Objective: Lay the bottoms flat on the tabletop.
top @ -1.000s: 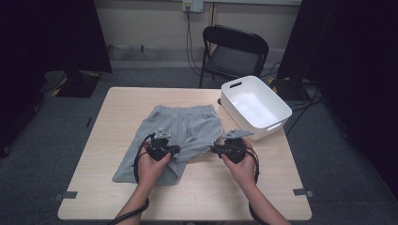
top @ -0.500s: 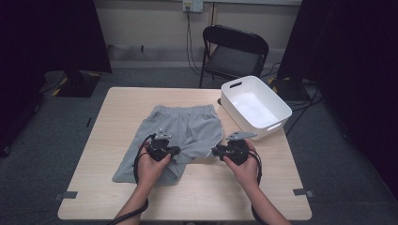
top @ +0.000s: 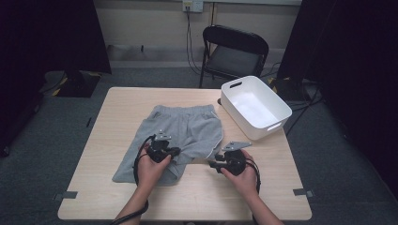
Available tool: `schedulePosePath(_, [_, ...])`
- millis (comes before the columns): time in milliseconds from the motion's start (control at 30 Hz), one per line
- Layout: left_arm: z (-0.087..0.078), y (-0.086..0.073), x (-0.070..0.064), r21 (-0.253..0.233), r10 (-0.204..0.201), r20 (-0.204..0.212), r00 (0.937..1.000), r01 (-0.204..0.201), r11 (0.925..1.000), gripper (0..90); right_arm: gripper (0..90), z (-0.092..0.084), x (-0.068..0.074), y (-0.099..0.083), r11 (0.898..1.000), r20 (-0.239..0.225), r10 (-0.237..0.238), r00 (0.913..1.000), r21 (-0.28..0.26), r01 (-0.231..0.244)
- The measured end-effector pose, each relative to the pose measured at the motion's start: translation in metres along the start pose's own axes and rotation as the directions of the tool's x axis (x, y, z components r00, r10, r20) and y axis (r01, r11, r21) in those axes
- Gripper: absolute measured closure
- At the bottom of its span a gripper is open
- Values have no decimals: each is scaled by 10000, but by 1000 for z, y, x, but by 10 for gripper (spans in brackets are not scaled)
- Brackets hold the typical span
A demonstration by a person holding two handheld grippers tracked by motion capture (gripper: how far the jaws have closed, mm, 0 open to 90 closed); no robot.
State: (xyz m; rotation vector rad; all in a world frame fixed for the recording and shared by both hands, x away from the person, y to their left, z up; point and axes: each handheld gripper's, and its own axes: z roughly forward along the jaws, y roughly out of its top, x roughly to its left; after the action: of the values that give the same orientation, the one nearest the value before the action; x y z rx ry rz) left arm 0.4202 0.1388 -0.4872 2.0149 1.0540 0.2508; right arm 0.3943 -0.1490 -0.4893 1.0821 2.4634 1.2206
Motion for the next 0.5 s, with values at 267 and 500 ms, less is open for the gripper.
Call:
schedulePosePath(267, [-1, 0, -2, -44, 203, 221, 9995, -203, 9998, 847, 609, 18, 2, 7, 9992, -125, 271, 9996, -300, -275])
schedulePosePath(500, [-5, 3, -7, -135, 401, 375, 9985, -396, 9991, 840, 812, 19, -3, 17, 9971, -243, 357, 9991, -662, -373])
